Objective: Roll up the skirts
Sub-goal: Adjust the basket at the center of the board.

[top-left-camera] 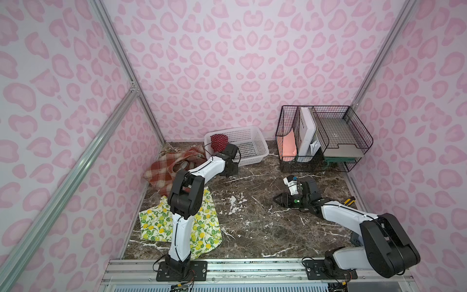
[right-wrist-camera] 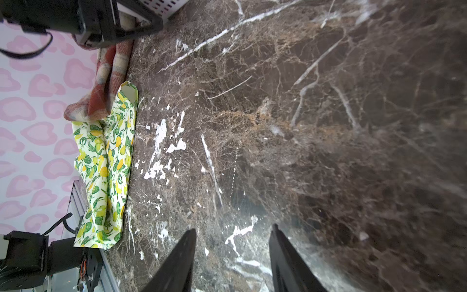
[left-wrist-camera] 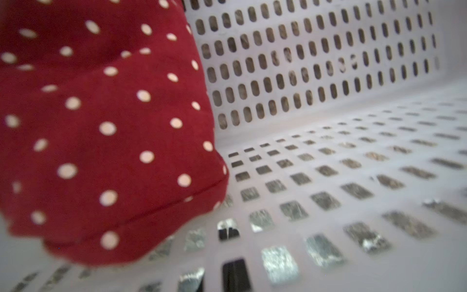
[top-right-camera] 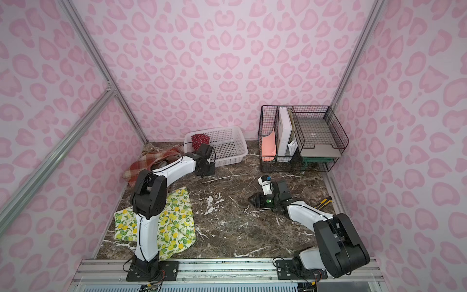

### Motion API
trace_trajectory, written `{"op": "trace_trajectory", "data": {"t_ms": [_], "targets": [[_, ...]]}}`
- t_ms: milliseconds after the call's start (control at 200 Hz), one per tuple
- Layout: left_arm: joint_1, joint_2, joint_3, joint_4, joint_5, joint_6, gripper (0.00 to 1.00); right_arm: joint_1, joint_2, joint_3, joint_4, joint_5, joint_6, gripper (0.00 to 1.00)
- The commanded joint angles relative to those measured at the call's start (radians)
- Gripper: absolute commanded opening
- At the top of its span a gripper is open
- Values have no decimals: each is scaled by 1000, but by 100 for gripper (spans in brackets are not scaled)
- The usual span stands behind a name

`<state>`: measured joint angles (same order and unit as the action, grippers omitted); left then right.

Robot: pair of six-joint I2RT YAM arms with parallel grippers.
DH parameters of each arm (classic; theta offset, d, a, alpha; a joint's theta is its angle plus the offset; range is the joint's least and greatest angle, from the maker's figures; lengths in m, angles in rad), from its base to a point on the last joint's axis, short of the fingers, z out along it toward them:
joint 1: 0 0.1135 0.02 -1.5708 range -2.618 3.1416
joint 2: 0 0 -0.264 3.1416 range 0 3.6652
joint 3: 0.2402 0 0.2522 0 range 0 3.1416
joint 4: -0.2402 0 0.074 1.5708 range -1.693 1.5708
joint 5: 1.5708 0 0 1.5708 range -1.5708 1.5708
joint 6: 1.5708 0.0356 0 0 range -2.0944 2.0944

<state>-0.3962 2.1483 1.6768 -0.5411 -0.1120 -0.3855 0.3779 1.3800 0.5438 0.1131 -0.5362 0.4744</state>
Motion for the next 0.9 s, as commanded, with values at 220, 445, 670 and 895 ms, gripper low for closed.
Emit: {"op": "trace_trajectory", "data": {"t_ms": [220, 445, 670, 895], "targets": [[40, 88, 164, -79, 18, 79, 0, 14, 3, 19, -18, 16, -21, 52], [1, -176, -98, 12, 44, 27, 0, 175, 1, 85, -77, 128, -55, 52], [7, -613, -370, -29, -131, -156, 14, 497, 160, 256, -60, 214, -77, 65], [73, -1013, -551, -216, -278, -316, 53, 720, 529, 543, -65, 202, -57, 70]]}}
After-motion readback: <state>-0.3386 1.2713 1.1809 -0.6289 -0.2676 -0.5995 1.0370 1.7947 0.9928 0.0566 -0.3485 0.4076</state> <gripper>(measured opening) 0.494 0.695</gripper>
